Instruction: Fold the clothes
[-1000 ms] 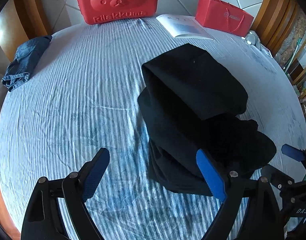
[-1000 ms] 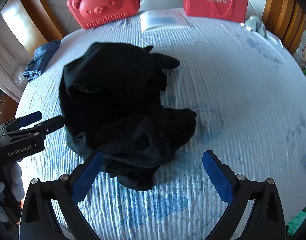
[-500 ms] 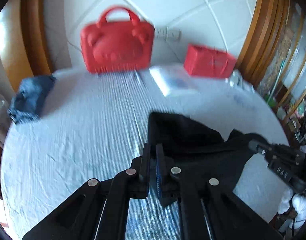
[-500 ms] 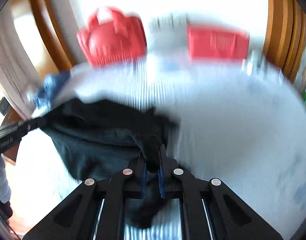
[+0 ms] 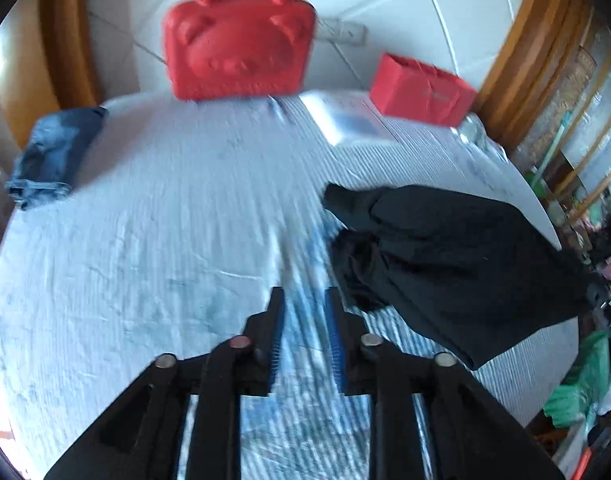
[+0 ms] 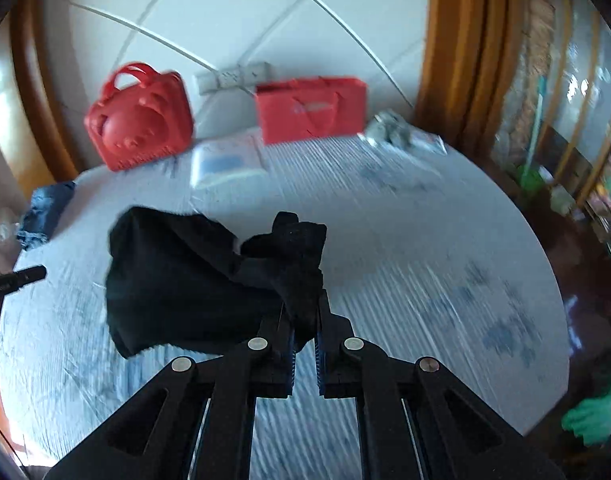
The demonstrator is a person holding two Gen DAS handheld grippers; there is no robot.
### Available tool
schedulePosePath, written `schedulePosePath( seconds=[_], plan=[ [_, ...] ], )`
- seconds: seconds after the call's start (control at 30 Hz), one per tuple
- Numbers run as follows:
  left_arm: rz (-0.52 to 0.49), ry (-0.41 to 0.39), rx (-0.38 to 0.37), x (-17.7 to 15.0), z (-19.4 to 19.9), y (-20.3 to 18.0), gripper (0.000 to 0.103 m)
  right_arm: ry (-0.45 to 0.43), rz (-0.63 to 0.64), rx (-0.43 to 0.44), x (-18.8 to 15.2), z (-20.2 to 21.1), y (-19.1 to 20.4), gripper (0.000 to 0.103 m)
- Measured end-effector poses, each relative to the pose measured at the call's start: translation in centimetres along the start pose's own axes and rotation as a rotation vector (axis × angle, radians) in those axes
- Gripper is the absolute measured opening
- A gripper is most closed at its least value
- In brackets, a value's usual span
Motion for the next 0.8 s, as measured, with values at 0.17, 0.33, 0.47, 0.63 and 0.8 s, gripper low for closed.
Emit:
schedulePosePath(
  seconds=[0.17,0.33,0.47,0.63,0.8],
  plan=[
    [-0.064,0.057,-0.11,1.2,-3.8,-4.9,0.042,0.246,-0.142,-0.009,-7.0,-3.3,-5.2,0.023],
    [-0.099,0.09,-0.126,3.6,-7.4,-7.7,0.047,0.229,-0.199,0.01,-7.8,-2.5,-7.4,0.03],
    [-0.122,0.146,-0.079,4.8,-11.3,-8.5,0.047,0.202,-0.179,0.025,-6.5,-3.6,-7.6,0.048],
    [-0.134,0.204,-0.057,4.0,-15.0,-9.1,0.047,0.218,-0.143,0.107,-5.0,-7.8,-7.2,0.048],
    [-0.141,0.202,-0.047,2.8,-15.4,-9.3,0.009,0.279,-0.099,0.177,-4.5,-12.8,-5.7,0.049]
  ],
)
Point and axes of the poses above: each gripper's, at about its wrist camera, not at the fingertips, and z roughly against the way its jaws point, y to its left, x to its top, the point moved 5 cm from there along -z, roughly the way its jaws point, and after that the axes turned 7 degrees about -y, right-handed, at the moved point
